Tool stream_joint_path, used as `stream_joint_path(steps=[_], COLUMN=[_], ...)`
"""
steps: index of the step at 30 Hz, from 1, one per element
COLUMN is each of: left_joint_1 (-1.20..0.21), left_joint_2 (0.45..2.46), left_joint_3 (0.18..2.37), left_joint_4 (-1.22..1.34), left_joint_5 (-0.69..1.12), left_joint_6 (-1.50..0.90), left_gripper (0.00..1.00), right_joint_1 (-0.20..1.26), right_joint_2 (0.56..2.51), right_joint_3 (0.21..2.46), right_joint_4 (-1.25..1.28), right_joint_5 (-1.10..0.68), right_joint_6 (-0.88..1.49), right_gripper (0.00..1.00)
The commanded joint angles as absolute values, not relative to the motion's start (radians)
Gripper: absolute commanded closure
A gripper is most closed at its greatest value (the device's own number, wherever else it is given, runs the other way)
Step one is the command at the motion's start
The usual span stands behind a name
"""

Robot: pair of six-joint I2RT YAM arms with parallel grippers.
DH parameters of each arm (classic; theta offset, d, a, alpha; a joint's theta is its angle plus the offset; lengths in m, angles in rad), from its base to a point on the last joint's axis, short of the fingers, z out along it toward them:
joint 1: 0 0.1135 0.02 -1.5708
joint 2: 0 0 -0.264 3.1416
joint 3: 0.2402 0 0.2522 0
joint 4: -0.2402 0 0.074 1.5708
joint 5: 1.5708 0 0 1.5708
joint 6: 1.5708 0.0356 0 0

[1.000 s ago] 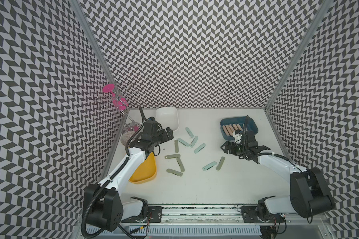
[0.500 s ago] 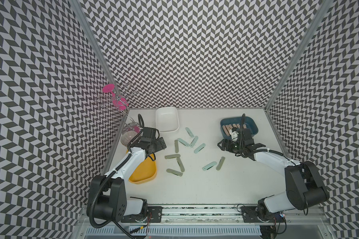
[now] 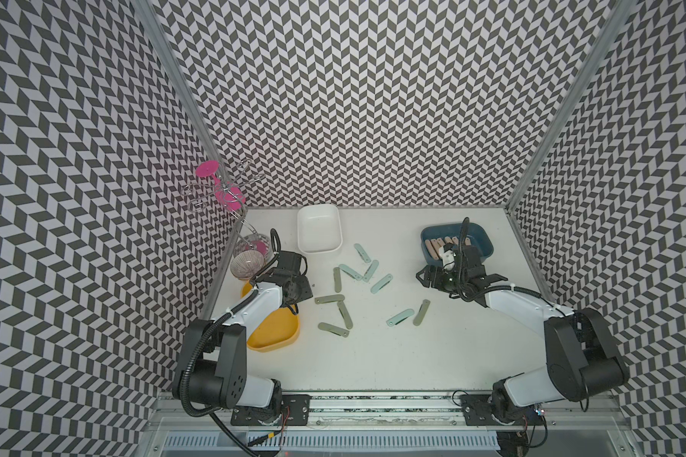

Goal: Place the fruit knives into the storage box by color
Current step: Pick up the storage box at the center of the board.

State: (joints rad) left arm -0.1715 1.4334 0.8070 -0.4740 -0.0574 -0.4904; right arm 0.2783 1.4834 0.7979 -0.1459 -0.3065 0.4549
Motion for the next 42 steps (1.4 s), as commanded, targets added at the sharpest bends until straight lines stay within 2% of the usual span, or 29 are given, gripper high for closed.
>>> stream_joint_path(steps=[1,15,25,38,42], left_joint_1=[-0.17,-0.274,-0.328,-0.328,-0.328], left_joint_2=[1.42,1.414,1.456,1.462,1.476], left_joint_3=[0.791,0.803,0.831,0.835,0.839], left_joint_4=[-0.443,-0.402,-0.405,-0.4,-0.39], left_joint_5=[-0.014,0.06,0.042,0.048,0.063], left_joint_6=[-0.486,-0.489,-0.49,-0.481,-0.48], left_gripper=[0.46,0.52,0.73,0.92,0.94], right_joint_1=[0.284,0.284,0.284,0.285,0.287], right_joint_2=[1.467,1.469,1.469,1.481,1.48], right_joint_3=[0.807,0.804,0.808,0.811,0.813], right_joint_4=[-0.1,-0.103,-0.114,-0.113,-0.12], right_joint_5=[-0.292,-0.282,-0.272,-0.268,-0.266], right_joint_6=[0.462,0.464,0.457,0.462,0.462], right_gripper=[0.21,0.21,0.21,0.21,0.21])
